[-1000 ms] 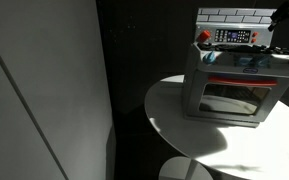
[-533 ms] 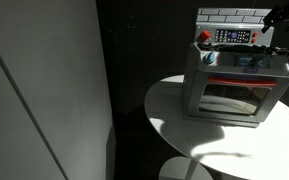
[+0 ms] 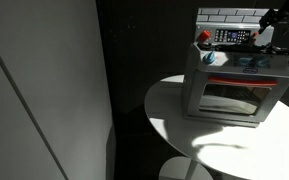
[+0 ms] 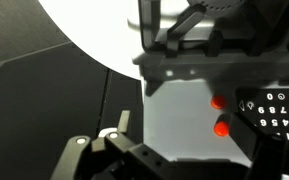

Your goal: Push the top orange button on the right side of the stoves button display

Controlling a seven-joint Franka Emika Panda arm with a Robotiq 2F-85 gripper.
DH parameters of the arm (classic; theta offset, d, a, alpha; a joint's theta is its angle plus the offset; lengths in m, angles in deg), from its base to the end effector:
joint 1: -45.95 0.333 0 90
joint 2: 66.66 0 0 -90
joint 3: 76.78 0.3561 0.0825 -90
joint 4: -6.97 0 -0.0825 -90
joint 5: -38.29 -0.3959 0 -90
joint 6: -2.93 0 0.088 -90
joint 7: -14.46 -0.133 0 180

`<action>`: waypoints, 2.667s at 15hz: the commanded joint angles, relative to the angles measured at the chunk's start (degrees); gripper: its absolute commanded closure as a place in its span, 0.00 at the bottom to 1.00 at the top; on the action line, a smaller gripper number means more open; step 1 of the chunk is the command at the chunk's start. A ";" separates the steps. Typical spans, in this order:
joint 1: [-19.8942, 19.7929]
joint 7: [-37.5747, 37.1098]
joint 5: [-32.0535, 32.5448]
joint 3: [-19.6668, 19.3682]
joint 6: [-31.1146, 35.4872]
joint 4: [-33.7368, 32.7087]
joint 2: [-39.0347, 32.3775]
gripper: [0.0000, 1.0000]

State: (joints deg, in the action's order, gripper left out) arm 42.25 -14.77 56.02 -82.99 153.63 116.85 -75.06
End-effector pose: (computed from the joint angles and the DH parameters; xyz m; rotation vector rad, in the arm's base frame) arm 0.6578 -0.1080 0.4932 2.7992 -0.6416 0.8765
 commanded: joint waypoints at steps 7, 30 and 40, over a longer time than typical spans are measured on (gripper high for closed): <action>2.79 -3.50 0.96 -2.98 -1.05 -4.51 -3.48 0.00; 3.20 -3.19 0.40 -4.42 0.77 -5.93 -5.66 0.00; 3.25 -1.12 -1.38 -3.70 -0.75 -4.25 -3.62 0.00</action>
State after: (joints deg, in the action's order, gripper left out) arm 45.23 -17.41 56.00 -86.65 154.50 113.09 -79.16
